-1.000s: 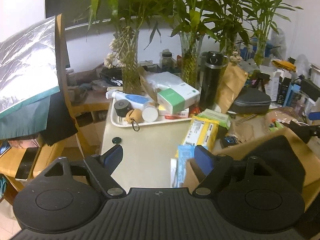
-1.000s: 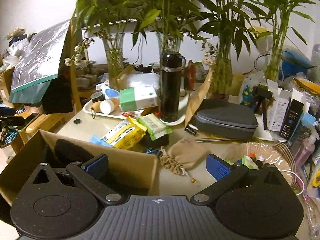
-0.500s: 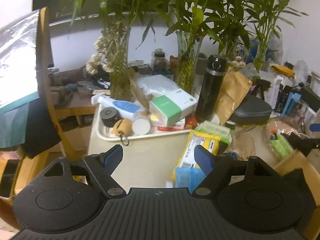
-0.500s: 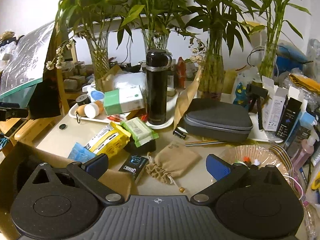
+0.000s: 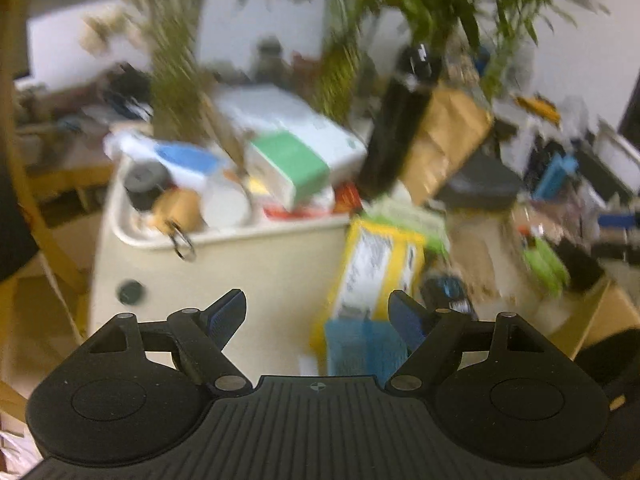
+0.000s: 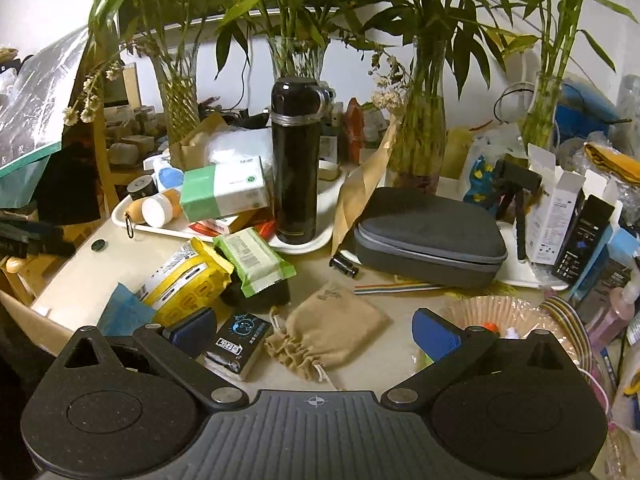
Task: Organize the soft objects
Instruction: 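Grasp the blue wet-wipe packet with the left gripper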
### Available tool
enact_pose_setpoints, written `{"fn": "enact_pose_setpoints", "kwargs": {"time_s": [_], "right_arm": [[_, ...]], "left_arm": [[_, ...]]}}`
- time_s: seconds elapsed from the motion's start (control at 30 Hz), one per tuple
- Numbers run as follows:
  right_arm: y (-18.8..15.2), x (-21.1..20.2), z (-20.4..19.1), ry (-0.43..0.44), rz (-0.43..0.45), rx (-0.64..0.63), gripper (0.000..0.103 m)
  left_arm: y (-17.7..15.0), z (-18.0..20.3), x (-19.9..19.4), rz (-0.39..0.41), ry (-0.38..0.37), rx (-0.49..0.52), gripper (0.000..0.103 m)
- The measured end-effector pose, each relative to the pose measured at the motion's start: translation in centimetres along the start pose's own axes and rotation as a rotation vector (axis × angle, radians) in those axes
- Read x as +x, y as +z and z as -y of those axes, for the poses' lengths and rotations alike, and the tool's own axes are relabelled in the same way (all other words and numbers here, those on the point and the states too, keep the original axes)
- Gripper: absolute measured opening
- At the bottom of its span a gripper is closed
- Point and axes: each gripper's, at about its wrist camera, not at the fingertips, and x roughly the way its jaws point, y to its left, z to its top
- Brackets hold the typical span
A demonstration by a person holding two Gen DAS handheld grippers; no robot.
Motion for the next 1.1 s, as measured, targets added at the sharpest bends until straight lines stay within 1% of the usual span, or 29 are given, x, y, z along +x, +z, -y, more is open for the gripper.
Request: {"fn": "enact_pose_setpoints", "kwargs": {"time_s": [0.17, 0.33, 0.4, 0.43, 0.47, 0.57, 0.7, 0.77, 0.8, 0.83, 0.9, 1.07, 1.1], "right_arm": [[0.4, 0.9, 0.3, -0.010, -0.017, 0.010, 0.103], [0.5, 1.2, 0.5, -0.008, -0.019, 0.017, 0.103], [0.5, 1.4, 0.7, -0.016, -0.027, 0.024, 0.103], [0.5, 1.4, 0.8, -0.018, -0.029, 0.029, 0.103], [0.4, 1.5, 0.8, -0.020, -0.031, 0.034, 0.103], [0.4, 1.4, 1.0, -0.026, -0.029, 0.039, 0.103], [0.4, 1.5, 1.1, -0.033, -0.028, 0.040, 0.103], [0.4, 1.6, 1.1, -0.036, -0.032, 0.039, 0.103], [0.4, 1.7, 1.1, -0.038, -0.032, 0.038, 0.103], [0.4, 1.7, 1.1, -0.039, -0.032, 0.038, 0.103], [0.4, 1.8, 1.1, -0.042, -0.034, 0.041, 0.103], [0.3, 2.1, 1.4, -0.053, -0.041, 0.062, 0.103], [0.3, 2.1, 1.4, -0.052, -0.042, 0.066, 0.103]], "left_arm": [[-0.7, 0.5, 2.6, -0.090, -0.070, 0.050, 0.077], [-1.1, 0.1, 4.4, -0.166, -0.132, 0.049, 0.072], [-1.2, -0.1, 5.1, -0.194, -0.150, 0.048, 0.064], [-1.3, -0.1, 5.4, -0.209, -0.155, 0.045, 0.058], [-1.4, -0.2, 5.8, -0.224, -0.166, 0.044, 0.056], [-1.9, 0.0, 6.7, -0.267, -0.202, 0.056, 0.055], [-2.8, 0.2, 8.0, -0.320, -0.196, 0.071, 0.055], [-3.0, -0.1, 8.2, -0.325, -0.214, 0.048, 0.054], [-3.0, -0.1, 8.1, -0.326, -0.217, 0.040, 0.051], [-3.0, -0.1, 8.0, -0.325, -0.221, 0.034, 0.047], [-2.9, 0.0, 7.8, -0.317, -0.215, 0.026, 0.043], [-2.5, 0.3, 7.1, -0.296, -0.202, 0.015, 0.030], [-2.4, 0.4, 6.9, -0.294, -0.201, 0.013, 0.029]]}}
